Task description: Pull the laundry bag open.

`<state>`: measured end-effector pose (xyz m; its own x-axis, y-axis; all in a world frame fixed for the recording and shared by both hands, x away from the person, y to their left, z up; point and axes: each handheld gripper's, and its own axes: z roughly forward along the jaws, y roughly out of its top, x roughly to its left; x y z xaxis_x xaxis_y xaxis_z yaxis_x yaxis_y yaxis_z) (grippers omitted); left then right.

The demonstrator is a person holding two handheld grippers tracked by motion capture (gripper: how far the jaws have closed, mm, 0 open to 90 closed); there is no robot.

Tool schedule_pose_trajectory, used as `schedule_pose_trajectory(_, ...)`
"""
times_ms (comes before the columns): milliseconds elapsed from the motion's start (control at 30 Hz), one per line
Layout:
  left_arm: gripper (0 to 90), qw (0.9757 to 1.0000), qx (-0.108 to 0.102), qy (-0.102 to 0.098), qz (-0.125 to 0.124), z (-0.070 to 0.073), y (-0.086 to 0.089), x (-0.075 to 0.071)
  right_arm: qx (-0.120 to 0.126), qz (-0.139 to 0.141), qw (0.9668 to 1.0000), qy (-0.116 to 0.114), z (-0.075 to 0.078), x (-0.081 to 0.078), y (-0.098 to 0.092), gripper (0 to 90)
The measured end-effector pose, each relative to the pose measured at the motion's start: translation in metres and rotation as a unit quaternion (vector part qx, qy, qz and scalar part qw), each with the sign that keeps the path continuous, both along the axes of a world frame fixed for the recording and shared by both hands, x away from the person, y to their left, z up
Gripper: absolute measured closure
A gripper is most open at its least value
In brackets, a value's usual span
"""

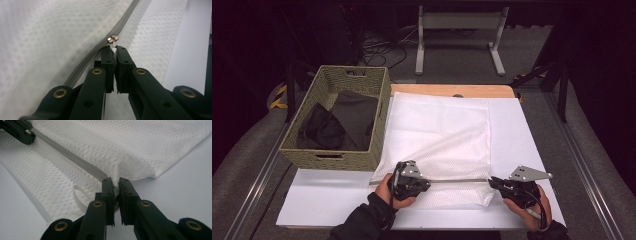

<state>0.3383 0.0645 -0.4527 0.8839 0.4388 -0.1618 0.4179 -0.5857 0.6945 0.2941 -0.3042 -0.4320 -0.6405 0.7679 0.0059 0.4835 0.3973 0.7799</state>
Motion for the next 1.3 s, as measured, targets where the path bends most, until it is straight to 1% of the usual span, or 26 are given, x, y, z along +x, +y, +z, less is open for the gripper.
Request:
schedule_pose_trajectory(100, 85.9, 1.0000, 0.002, -0.004, 0.007, 0.000, 0.019, -0.003, -0.001, -0.004, 1.0000, 0.003, 0.000, 0.001, -0.001, 83.6)
schedule_pose_trajectory(133, 85.9, 0.9999, 0.002, -0.004, 0.011, 0.000, 0.025, -0.004, -0.001, -0.005, 1.0000, 0.004, -0.001, 0.001, -0.001, 83.6)
schedule_pose_trajectory(167, 85.9, 0.9999, 0.000, 0.001, 0.016, 0.000, 0.029, -0.005, 0.000, -0.006, 1.0000, 0.005, -0.001, 0.001, -0.001, 83.6)
schedule_pose_trajectory(200, 85.9, 0.9998, -0.002, 0.001, 0.020, 0.000, 0.034, -0.006, 0.000, -0.008, 1.0000, 0.005, -0.001, 0.001, -0.001, 83.6)
schedule_pose_trajectory(233, 85.9, 0.9998, 0.001, -0.003, 0.022, -0.001, 0.040, -0.007, 0.000, -0.009, 0.9999, 0.006, -0.001, 0.001, -0.001, 83.5)
schedule_pose_trajectory(300, 85.9, 0.9996, -0.002, -0.001, 0.028, -0.001, 0.050, -0.009, -0.001, -0.009, 0.9999, 0.009, -0.002, 0.002, -0.001, 83.6)
schedule_pose_trajectory(333, 85.9, 0.9996, -0.002, -0.001, 0.028, -0.001, 0.050, -0.009, -0.001, -0.009, 0.9999, 0.009, -0.002, 0.002, -0.001, 83.6)
schedule_pose_trajectory(400, 85.9, 0.9994, -0.002, 0.000, 0.033, -0.001, 0.062, -0.011, -0.002, -0.009, 0.9999, 0.010, -0.002, 0.003, -0.001, 83.6)
schedule_pose_trajectory(433, 85.9, 0.9993, 0.001, -0.002, 0.036, -0.001, 0.066, -0.012, -0.002, -0.011, 0.9999, 0.011, -0.003, 0.003, -0.001, 83.5)
schedule_pose_trajectory(467, 85.9, 0.9992, -0.001, -0.002, 0.041, -0.002, 0.069, -0.013, -0.002, -0.011, 0.9999, 0.012, -0.003, 0.003, -0.001, 83.6)
schedule_pose_trajectory(533, 85.9, 0.9991, 0.003, -0.004, 0.042, -0.002, 0.077, -0.014, -0.003, -0.013, 0.9998, 0.013, -0.004, 0.004, -0.002, 83.6)
schedule_pose_trajectory(567, 85.9, 0.9988, 0.003, -0.003, 0.048, -0.003, 0.082, -0.015, -0.003, -0.013, 0.9998, 0.014, -0.004, 0.004, -0.002, 83.6)
schedule_pose_trajectory(600, 85.9, 0.9988, 0.003, -0.002, 0.049, -0.003, 0.086, -0.015, -0.004, -0.014, 0.9998, 0.015, -0.004, 0.004, -0.002, 83.6)
schedule_pose_trajectory(667, 85.9, 0.9983, 0.005, -0.006, 0.058, -0.004, 0.093, -0.016, -0.005, -0.015, 0.9997, 0.016, -0.004, 0.004, -0.002, 83.5)
schedule_pose_trajectory(700, 85.9, 0.9981, 0.003, -0.001, 0.061, -0.004, 0.096, -0.017, -0.005, -0.016, 0.9997, 0.016, -0.004, 0.004, -0.003, 83.6)
schedule_pose_trajectory(733, 85.9, 0.9979, 0.008, -0.004, 0.064, -0.005, 0.102, -0.018, -0.006, -0.017, 0.9997, 0.017, -0.004, 0.004, -0.003, 83.6)
schedule_pose_trajectory(833, 85.9, 0.9972, 0.005, 0.000, 0.074, -0.007, 0.112, -0.019, -0.006, -0.025, 0.9995, 0.019, -0.005, 0.004, -0.006, 83.6)
schedule_pose_trajectory(900, 85.9, 0.9965, 0.007, 0.000, 0.083, -0.008, 0.121, -0.020, -0.005, -0.029, 0.9994, 0.019, -0.004, 0.004, -0.009, 83.6)
schedule_pose_trajectory(1000, 85.9, 0.9953, -0.002, 0.008, 0.096, -0.010, 0.128, -0.021, -0.004, -0.033, 0.9992, 0.022, -0.005, 0.004, -0.010, 83.5)
schedule_pose_trajectory(1100, 85.9, 0.9948, -0.003, 0.008, 0.101, -0.010, 0.135, -0.022, -0.006, -0.034, 0.9991, 0.025, -0.006, 0.005, -0.010, 83.6)
schedule_pose_trajectory(1133, 85.9, 0.9948, 0.001, 0.004, 0.101, -0.010, 0.138, -0.022, -0.006, -0.034, 0.9991, 0.026, -0.006, 0.004, -0.010, 83.6)
schedule_pose_trajectory(1167, 85.9, 0.9945, 0.001, 0.004, 0.104, -0.010, 0.139, -0.023, -0.005, -0.035, 0.9990, 0.027, -0.006, 0.003, -0.011, 83.6)
schedule_pose_trajectory(1233, 85.9, 0.9936, -0.009, 0.012, 0.112, -0.011, 0.144, -0.023, -0.004, -0.038, 0.9988, 0.031, -0.006, 0.003, -0.012, 83.5)
schedule_pose_trajectory(1267, 85.9, 0.9938, -0.008, 0.010, 0.111, -0.012, 0.145, -0.023, 0.001, -0.037, 0.9988, 0.033, -0.007, 0.003, -0.012, 83.5)
schedule_pose_trajectory(1300, 85.9, 0.9941, -0.003, 0.008, 0.108, -0.012, 0.145, -0.023, 0.000, -0.036, 0.9987, 0.036, -0.007, 0.003, -0.012, 83.5)
